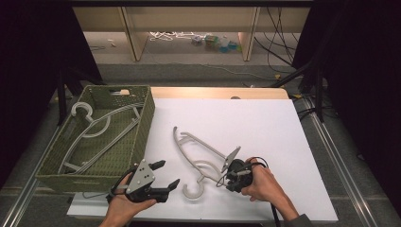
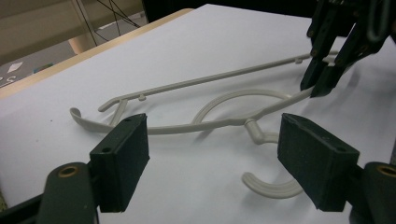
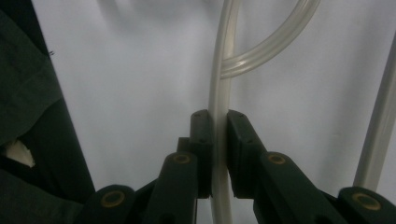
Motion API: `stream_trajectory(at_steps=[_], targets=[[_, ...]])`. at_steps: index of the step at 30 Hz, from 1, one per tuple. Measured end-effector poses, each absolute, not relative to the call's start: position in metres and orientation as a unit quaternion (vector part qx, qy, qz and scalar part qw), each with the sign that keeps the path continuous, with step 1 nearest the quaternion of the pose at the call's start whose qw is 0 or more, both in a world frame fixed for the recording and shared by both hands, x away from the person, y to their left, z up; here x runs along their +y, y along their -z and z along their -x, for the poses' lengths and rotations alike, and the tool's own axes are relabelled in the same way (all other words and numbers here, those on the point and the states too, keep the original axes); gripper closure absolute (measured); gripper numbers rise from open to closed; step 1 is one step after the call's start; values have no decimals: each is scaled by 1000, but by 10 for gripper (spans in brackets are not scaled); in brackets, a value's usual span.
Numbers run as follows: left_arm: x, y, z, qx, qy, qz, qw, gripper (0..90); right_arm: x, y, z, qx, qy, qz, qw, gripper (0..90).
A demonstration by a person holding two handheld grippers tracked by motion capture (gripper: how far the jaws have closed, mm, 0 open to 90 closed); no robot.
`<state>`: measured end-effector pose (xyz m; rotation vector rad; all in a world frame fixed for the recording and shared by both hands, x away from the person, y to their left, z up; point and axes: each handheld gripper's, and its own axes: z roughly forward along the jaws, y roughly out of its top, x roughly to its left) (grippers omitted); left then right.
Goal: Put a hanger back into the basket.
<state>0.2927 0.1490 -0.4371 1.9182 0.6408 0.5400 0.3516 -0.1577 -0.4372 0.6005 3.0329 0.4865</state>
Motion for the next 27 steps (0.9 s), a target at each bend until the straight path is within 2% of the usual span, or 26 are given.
stream_trajectory(at_steps=[9, 18, 21, 27], targets=[[131, 444, -315, 249, -229, -818, 465, 280, -169, 414, -347, 972, -174, -159, 12, 823], [116, 449, -338, 191, -253, -841, 438, 313, -173, 401, -343, 972, -187, -142, 17, 822], [113, 453, -341, 164, -245, -859, 418, 354, -174, 398, -341, 972, -189, -141, 15, 822], [108, 458, -343, 147, -244, -870, 403, 321, -176, 393, -339, 971, -194, -137, 20, 821]])
